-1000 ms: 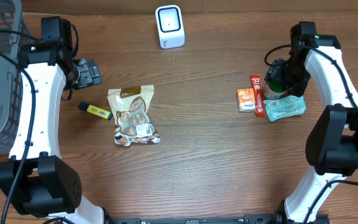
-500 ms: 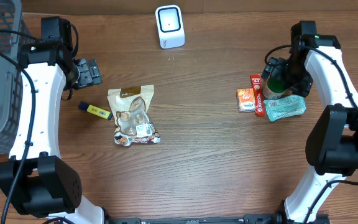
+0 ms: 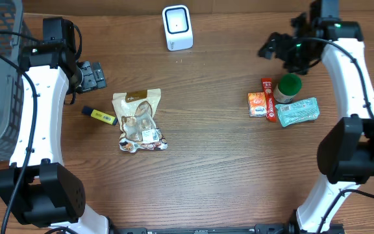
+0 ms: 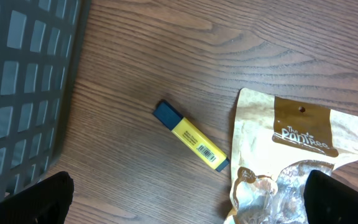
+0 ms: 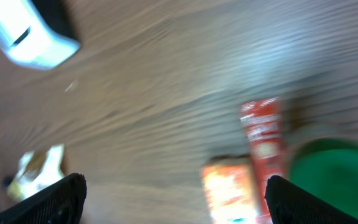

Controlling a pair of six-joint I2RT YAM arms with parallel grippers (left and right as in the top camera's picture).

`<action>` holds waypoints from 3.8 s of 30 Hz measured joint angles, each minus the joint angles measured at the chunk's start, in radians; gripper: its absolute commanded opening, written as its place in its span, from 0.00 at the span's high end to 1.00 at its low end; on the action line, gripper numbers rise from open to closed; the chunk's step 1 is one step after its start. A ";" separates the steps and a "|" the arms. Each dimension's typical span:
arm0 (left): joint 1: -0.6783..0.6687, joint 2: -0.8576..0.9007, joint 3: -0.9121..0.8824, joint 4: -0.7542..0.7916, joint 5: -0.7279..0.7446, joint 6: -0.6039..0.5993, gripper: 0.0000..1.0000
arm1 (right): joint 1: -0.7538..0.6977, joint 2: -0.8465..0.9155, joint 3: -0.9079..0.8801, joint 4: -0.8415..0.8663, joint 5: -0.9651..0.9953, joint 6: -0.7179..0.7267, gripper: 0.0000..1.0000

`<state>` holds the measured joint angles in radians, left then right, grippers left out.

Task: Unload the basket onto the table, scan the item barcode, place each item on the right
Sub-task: 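Release the jar and move the right gripper left to the snack bag, then grasp the clear-and-brown snack bag with the right gripper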

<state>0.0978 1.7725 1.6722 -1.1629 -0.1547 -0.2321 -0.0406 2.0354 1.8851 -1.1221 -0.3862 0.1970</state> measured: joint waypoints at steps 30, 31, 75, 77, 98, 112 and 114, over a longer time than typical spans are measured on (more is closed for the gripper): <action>0.000 0.000 0.000 0.000 0.000 0.000 0.00 | 0.919 0.023 -0.023 0.404 0.151 -0.013 0.00; 0.000 0.000 0.000 0.000 0.000 0.000 0.00 | 0.923 0.040 -0.023 0.416 0.155 -0.014 0.00; 0.000 0.000 0.000 0.000 -0.010 0.000 0.00 | 0.806 0.271 -0.028 0.473 0.166 -0.058 0.26; 0.000 0.000 0.000 0.000 -0.010 0.000 0.00 | 0.807 0.271 -0.028 0.451 0.192 -0.058 0.26; 0.000 0.000 0.000 0.000 -0.010 0.000 0.00 | 0.700 0.089 -0.031 0.082 0.353 0.060 0.07; 0.000 0.000 0.000 0.000 -0.010 0.000 0.00 | 0.677 0.124 -0.171 0.151 0.304 0.121 0.07; 0.000 0.000 0.000 0.000 -0.010 0.000 0.00 | 0.677 0.125 -0.205 0.190 0.303 0.127 0.07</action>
<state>0.0978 1.7725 1.6722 -1.1629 -0.1646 -0.2321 0.6365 2.1601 1.6798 -0.9318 -0.0834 0.3244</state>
